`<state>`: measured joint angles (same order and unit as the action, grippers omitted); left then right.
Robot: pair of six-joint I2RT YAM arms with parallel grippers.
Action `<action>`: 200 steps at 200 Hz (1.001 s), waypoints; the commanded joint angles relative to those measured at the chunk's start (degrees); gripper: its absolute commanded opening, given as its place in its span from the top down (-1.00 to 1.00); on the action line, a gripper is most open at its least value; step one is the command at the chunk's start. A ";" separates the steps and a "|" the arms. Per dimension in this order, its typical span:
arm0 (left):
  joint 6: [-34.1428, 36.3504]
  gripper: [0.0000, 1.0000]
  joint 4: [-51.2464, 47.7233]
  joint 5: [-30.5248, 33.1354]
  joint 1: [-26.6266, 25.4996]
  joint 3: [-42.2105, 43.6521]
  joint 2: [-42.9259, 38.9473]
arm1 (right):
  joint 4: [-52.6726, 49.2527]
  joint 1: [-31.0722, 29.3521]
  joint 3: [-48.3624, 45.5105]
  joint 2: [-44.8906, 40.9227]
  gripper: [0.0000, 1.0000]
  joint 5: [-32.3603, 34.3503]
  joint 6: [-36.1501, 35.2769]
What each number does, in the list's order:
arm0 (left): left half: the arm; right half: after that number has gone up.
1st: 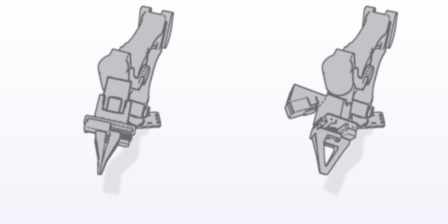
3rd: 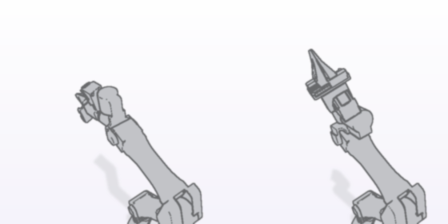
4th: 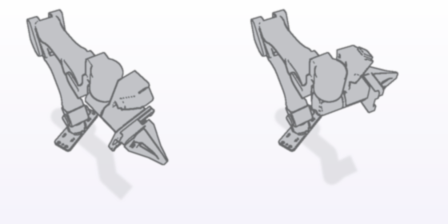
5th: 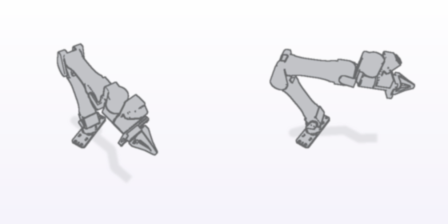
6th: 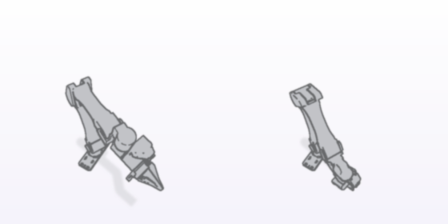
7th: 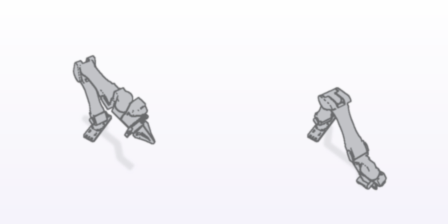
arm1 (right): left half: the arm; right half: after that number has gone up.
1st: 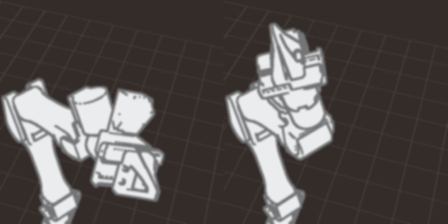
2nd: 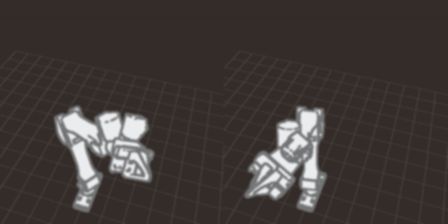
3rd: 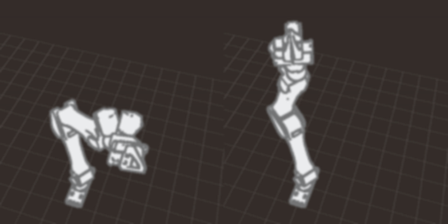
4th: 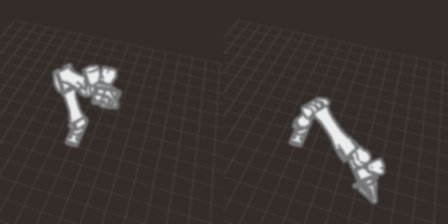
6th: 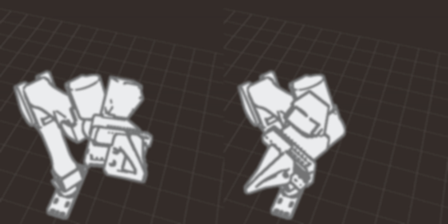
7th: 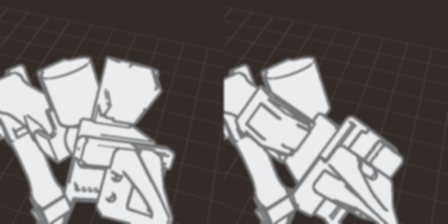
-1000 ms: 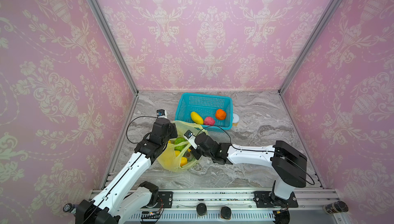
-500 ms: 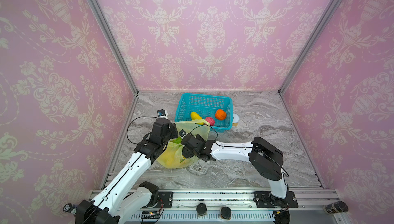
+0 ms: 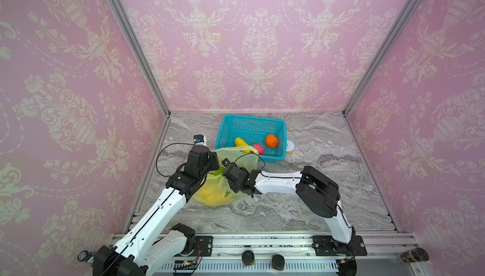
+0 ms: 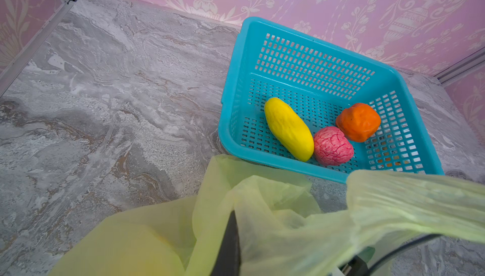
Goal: Untie the knot of the plastic bag and take out the fruit
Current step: 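Grasp the mango in the bag with the right gripper while the left lifts the handle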
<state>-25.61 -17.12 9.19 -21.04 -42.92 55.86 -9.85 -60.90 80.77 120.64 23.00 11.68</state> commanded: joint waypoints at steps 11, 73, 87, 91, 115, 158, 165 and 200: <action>-1.55 1.00 -1.79 2.90 1.36 -2.98 3.11 | 4.30 0.00 -4.05 -9.37 0.17 -2.56 -0.96; -2.17 1.00 -16.56 -0.20 4.16 -27.17 12.50 | 12.22 0.00 -6.08 -17.48 0.50 -9.10 -1.05; -0.62 1.00 -21.84 -1.10 4.15 -33.18 13.92 | 11.39 0.00 -6.09 -17.49 0.60 -9.20 -0.83; 0.30 1.00 -23.62 -1.10 4.13 -35.22 14.51 | 11.46 0.00 -6.28 -17.58 0.64 -9.28 -0.74; 9.63 1.00 -29.75 3.09 4.16 -44.72 17.07 | 14.82 0.00 -9.79 -19.13 0.64 -10.02 -0.32; 14.47 1.00 -16.63 8.68 4.24 -35.16 14.38 | 19.71 -0.27 -13.01 -20.91 0.61 -14.36 0.33; 14.19 1.00 -14.21 7.40 5.12 -33.15 14.02 | 19.52 -0.27 -13.01 -20.88 0.63 -14.31 0.28; 12.97 1.00 -14.22 -2.95 7.08 -31.28 13.42 | 21.51 -0.20 -15.34 -21.51 0.60 -14.12 0.18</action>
<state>-14.35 -35.55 13.08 -14.57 -77.10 71.35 8.56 -60.88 67.42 101.10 9.61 11.66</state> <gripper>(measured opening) 0.047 0.512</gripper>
